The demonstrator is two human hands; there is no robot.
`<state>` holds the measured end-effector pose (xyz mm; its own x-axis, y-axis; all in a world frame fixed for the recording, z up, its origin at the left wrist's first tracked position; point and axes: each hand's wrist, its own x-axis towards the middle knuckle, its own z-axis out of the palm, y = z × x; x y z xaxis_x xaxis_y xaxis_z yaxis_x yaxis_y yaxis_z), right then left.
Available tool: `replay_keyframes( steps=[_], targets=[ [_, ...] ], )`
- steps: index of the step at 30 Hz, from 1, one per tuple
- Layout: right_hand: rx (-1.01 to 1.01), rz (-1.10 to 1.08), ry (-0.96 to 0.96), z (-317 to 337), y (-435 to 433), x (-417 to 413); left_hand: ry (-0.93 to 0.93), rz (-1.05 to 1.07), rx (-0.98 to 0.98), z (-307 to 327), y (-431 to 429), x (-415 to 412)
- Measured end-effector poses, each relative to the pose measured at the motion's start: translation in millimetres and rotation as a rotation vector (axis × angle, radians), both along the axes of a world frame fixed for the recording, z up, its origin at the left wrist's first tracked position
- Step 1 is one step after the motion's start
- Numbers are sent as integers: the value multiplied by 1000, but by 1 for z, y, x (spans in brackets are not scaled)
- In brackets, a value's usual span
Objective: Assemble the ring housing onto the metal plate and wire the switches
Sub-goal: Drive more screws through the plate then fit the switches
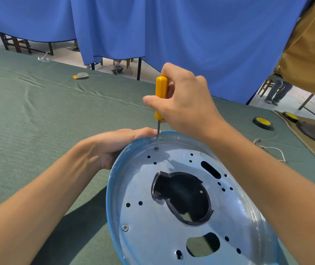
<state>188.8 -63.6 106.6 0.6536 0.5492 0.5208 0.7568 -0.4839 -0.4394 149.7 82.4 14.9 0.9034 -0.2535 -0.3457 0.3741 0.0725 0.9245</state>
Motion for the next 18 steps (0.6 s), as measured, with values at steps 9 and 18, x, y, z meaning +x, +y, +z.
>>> replay_keyframes(
  steps=[9, 18],
  targets=[
    [-19, -52, -9, -9, -20, 9, -1, -32, -48, 5, -3, -4],
    [-206, 14, -208, 9, -29, 5, -13, -54, -25, 5, -2, -5]
  ],
)
